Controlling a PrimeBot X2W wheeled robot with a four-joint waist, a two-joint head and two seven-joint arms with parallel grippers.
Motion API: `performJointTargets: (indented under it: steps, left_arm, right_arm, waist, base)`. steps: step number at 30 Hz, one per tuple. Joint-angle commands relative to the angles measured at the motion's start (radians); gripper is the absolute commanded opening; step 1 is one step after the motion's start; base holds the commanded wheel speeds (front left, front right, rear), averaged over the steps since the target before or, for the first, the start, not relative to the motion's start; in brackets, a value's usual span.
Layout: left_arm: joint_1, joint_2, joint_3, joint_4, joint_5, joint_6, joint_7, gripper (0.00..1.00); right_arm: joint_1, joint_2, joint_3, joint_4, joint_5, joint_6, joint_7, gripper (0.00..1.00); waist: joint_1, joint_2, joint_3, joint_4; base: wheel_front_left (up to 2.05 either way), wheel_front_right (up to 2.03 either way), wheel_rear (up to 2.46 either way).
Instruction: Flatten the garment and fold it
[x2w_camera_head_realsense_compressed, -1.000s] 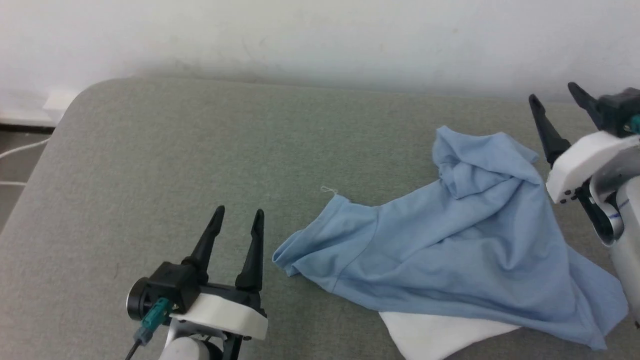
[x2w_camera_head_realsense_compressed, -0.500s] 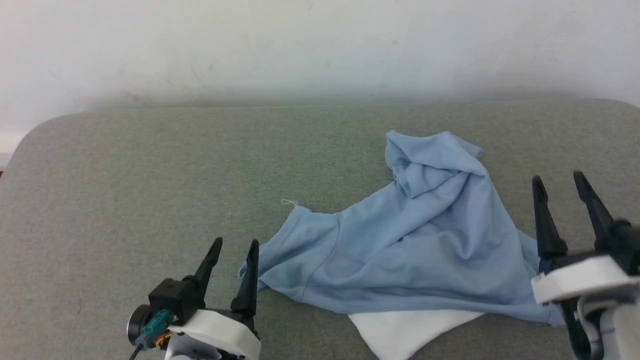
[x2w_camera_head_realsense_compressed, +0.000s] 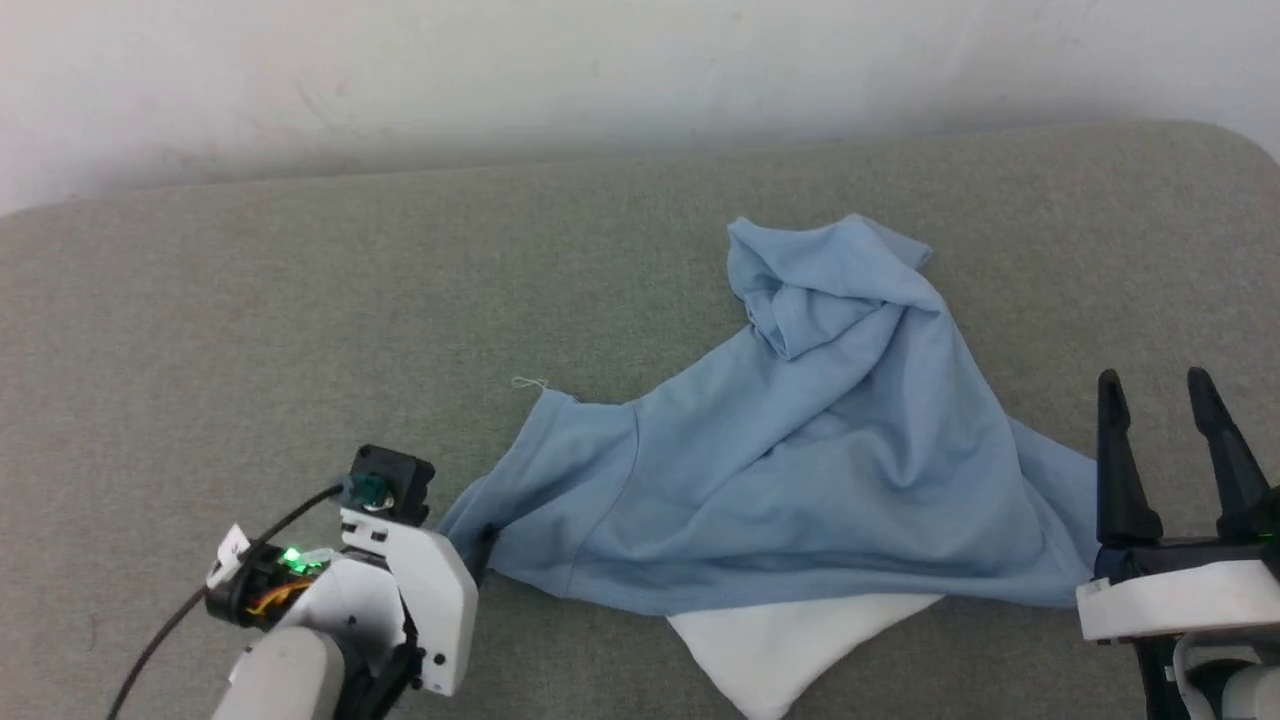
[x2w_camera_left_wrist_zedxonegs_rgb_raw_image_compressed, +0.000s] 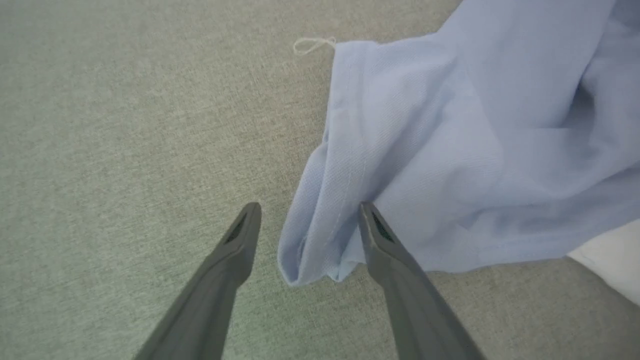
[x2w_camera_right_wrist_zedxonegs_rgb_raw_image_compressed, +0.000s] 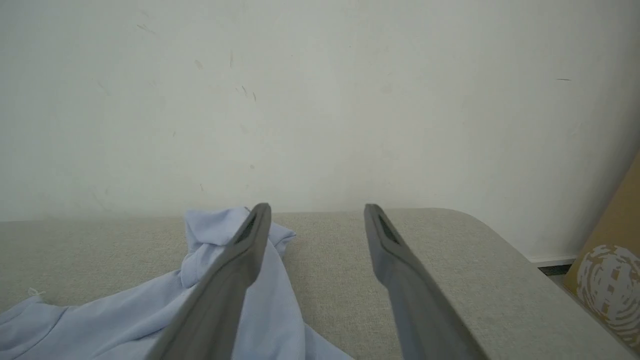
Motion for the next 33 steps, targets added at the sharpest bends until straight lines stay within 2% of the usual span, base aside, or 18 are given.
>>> performJointTargets:
  steps: [1,4,8,9,10,14,21,27,33]
  left_arm:
    - [-0.016,0.018,-0.002,-0.017,0.004,0.009,0.053,1.00]
    - [-0.025,0.019,-0.005,-0.040,-0.011,0.011,0.112,1.00]
    - [-0.038,0.022,0.004,-0.028,0.006,0.040,0.106,1.00]
    - [-0.038,0.020,0.007,-0.017,0.004,0.045,0.102,0.96]
    - [-0.037,0.016,0.009,-0.007,-0.003,0.046,0.097,0.00]
    - [-0.042,-0.003,0.042,0.010,-0.027,0.064,0.019,0.00]
    - [-0.032,-0.044,0.187,0.023,-0.065,0.163,-0.263,0.00]
    - [0.036,-0.048,0.252,0.053,-0.092,0.201,-0.334,0.00]
    - [0.123,-0.062,0.265,0.103,-0.111,0.234,-0.291,0.00]
  right_arm:
    - [-0.005,0.004,-0.002,-0.008,-0.004,-0.001,0.003,1.00]
    - [-0.014,0.006,-0.008,-0.004,-0.004,-0.001,0.002,1.00]
    - [-0.023,0.007,-0.008,0.003,-0.006,-0.001,-0.003,1.00]
    - [-0.025,0.007,-0.008,0.006,-0.005,-0.001,-0.004,1.00]
    - [-0.026,0.007,-0.008,0.010,-0.005,-0.001,-0.004,1.00]
    - [-0.027,0.007,-0.010,0.023,-0.011,-0.001,-0.001,1.00]
    - [-0.009,0.007,-0.014,0.049,-0.028,-0.001,0.037,1.00]
    - [0.016,0.007,-0.021,0.076,-0.036,-0.001,0.112,1.00]
    - [0.047,0.008,-0.066,0.129,-0.048,-0.001,0.290,1.00]
  waist:
    - [-0.0001,0.0000,0.035,-0.025]
    - [-0.0001,0.0000,0.058,-0.032]
    - [-0.0001,0.0000,0.084,-0.035]
    - [-0.0001,0.0000,0.088,-0.035]
    - [-0.0001,0.0000,0.090,-0.034]
    - [-0.0001,0.0000,0.089,-0.022]
    - [-0.0001,0.0000,0.035,0.026]
    - [-0.0001,0.0000,-0.004,0.062]
    - [-0.0001,0.0000,-0.026,0.094]
  base:
    - [0.00,0.00,0.00]
    - [0.00,0.00,0.00]
    - [0.00,0.00,0.00]
    - [0.00,0.00,0.00]
    - [0.00,0.00,0.00]
    - [0.00,0.00,0.00]
    - [0.00,0.00,0.00]
    - [0.00,0.00,0.00]
    - [0.00,0.00,0.00]
